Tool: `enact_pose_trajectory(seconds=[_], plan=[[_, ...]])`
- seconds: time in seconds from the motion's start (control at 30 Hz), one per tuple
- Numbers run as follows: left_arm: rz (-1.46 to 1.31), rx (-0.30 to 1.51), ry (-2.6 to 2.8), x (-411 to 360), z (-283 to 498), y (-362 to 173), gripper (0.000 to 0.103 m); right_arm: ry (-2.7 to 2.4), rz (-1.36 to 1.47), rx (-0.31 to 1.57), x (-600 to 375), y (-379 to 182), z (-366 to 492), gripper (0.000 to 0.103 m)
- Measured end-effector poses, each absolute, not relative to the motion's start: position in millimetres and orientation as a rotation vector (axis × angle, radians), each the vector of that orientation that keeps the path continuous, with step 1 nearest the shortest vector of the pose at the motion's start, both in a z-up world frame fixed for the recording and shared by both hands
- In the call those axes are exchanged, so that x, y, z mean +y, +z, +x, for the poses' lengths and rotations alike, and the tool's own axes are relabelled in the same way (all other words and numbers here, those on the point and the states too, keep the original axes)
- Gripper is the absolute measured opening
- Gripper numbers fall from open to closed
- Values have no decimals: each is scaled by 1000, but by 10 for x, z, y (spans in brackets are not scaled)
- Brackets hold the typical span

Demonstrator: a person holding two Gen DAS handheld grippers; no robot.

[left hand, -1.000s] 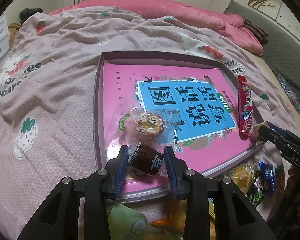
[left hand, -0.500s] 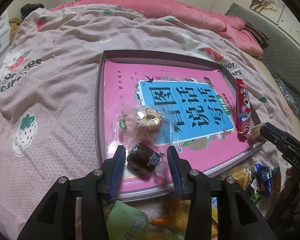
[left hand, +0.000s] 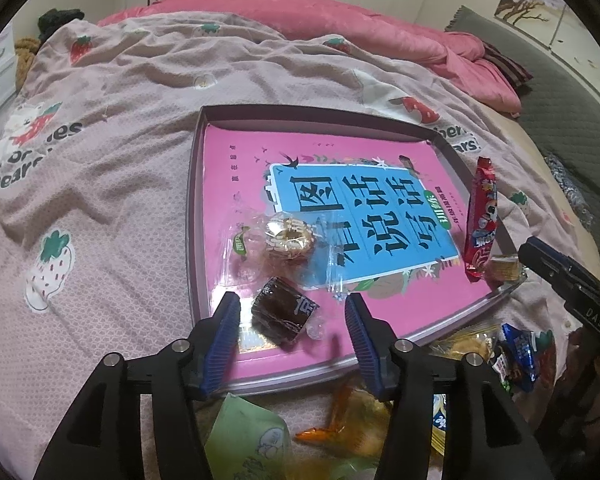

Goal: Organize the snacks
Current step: 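Withdraw both open tools from the tray back toward the snack pile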

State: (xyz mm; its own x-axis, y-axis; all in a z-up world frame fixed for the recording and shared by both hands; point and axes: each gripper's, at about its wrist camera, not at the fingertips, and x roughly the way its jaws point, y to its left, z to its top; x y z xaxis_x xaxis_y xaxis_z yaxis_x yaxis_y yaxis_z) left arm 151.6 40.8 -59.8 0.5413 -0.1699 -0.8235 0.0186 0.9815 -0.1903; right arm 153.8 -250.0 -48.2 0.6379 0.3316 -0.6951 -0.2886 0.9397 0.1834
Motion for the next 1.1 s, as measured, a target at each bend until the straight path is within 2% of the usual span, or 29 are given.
enact_pose_trajectory(seconds=[0.63,1.1], plan=[[-199,926,-78,554,1390,-333,73,359,106,750,-2597,-347,1493,59],[-189,881,-90,548,1215,-133,74,365,134,732,-2636,-282,1429,63]])
